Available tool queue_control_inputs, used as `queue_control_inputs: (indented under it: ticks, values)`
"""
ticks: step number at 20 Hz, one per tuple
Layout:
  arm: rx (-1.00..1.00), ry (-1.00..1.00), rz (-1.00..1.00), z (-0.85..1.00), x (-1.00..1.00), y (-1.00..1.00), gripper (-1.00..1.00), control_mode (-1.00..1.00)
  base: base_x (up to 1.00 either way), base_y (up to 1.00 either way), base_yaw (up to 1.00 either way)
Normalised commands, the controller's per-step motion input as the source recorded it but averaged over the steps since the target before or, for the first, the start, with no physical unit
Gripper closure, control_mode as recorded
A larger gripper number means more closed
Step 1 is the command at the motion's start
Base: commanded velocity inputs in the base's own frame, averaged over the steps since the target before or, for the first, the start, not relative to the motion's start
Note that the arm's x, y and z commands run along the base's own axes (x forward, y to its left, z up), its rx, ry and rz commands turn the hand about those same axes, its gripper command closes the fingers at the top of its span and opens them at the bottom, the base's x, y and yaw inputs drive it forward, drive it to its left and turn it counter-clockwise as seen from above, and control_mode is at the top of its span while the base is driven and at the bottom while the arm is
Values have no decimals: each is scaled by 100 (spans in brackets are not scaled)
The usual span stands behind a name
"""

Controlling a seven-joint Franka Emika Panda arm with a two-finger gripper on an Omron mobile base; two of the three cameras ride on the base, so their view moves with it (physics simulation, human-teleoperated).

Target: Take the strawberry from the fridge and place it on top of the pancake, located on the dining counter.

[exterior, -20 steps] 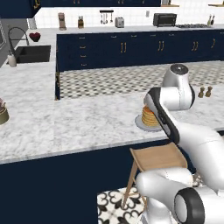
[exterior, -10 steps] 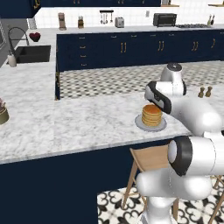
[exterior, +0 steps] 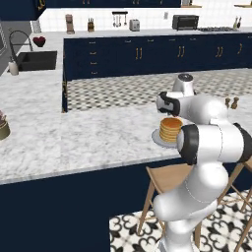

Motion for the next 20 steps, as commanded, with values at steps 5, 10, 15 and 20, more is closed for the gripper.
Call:
queue_control_inputs:
  ticks: [5, 10, 15, 20]
  values:
    - [0, 0, 0, -47, 20, -15, 100, -100, 0, 0, 0]
    - [0, 0, 0, -28, 18, -32, 100, -100, 0, 0, 0]
    - [0, 7, 0, -25, 0, -1, 100, -100, 0, 0, 0]
    - [0, 3, 0, -8, 10, 9, 100, -100, 0, 0, 0]
